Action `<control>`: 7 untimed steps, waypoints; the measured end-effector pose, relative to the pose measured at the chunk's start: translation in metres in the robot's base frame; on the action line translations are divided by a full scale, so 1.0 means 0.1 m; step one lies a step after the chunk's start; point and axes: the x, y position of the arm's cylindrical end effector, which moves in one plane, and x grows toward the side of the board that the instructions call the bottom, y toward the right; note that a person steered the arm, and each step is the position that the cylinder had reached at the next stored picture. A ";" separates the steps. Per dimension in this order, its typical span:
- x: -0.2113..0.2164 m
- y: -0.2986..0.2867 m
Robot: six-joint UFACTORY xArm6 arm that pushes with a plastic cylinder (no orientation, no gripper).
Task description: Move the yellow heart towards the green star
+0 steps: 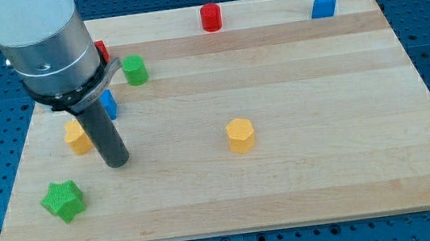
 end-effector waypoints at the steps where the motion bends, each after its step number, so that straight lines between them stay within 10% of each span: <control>1: 0.20 -0.20; 5: -0.68 -0.85; 7: -0.19 -0.22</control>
